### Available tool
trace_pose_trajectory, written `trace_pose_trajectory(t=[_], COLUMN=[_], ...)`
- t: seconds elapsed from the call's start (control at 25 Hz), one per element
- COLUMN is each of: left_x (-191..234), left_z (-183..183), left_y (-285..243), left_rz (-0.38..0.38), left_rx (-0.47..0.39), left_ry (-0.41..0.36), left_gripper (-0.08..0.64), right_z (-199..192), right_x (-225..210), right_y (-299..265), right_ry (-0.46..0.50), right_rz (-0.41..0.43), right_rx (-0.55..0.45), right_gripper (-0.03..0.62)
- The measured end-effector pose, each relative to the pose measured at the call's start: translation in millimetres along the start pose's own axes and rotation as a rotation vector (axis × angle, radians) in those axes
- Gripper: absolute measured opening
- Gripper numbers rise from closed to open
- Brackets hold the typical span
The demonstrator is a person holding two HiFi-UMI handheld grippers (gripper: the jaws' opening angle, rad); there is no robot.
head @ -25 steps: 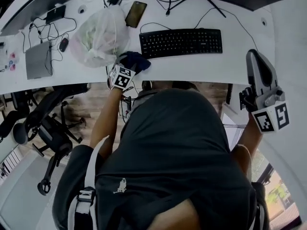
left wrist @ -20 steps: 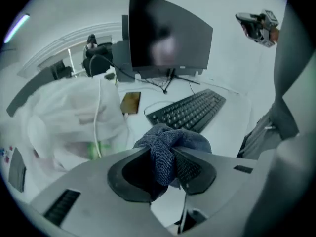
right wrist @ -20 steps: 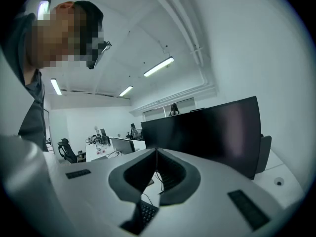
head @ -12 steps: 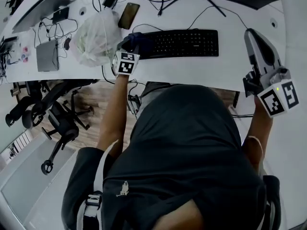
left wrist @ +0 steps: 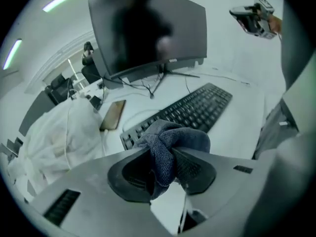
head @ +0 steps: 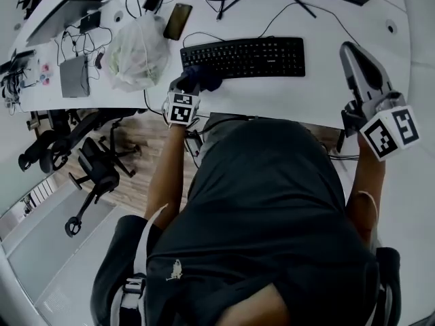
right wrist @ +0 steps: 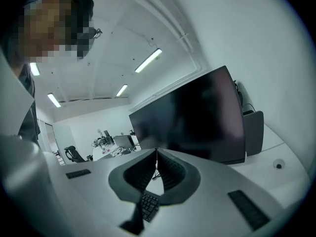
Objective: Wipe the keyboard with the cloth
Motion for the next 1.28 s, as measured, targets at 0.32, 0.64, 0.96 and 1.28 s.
trace_pose_trajectory(t=[0.32, 0.64, 0.96, 1.28], left_x=[7.1, -30.8, 13.3, -72.0], left_z=[32.4, 22.7, 68.1, 15.2], left_y=[-44.6, -13.0, -60.3, -15.6], left_rz=[-0.036, -0.087, -0.015, -0.156], left_rx=[0.009, -0.028, -0.022, -0.002], left_ry=[-0.01, -0.018, -0.066, -0.1], left_gripper=[0.114, 0.11, 0.11, 0.109], right_z=[-184.2, -235.8, -253.0, -265.4], right_x=[-133.6, -198.5, -231.9, -218.2], right_y=[6.2, 69.6, 57.7, 44.9], right_ry=[-0.277, -0.547, -0.611, -0.367], right_rz=[-0.225, -0.193, -0.286, -0.37], right_rx=[0.263, -0.045, -0.114, 0.021], right_gripper=[0.011, 0.011, 0.011, 0.009])
Point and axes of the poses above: the fingertips, and each gripper's own axes: y backward along the fingers, x to its left, z out of its top, the point moved 1 cm from there along y, backward along the fingers, and after that the axes turned 9 degrees about -y, right-handed, at the moved point
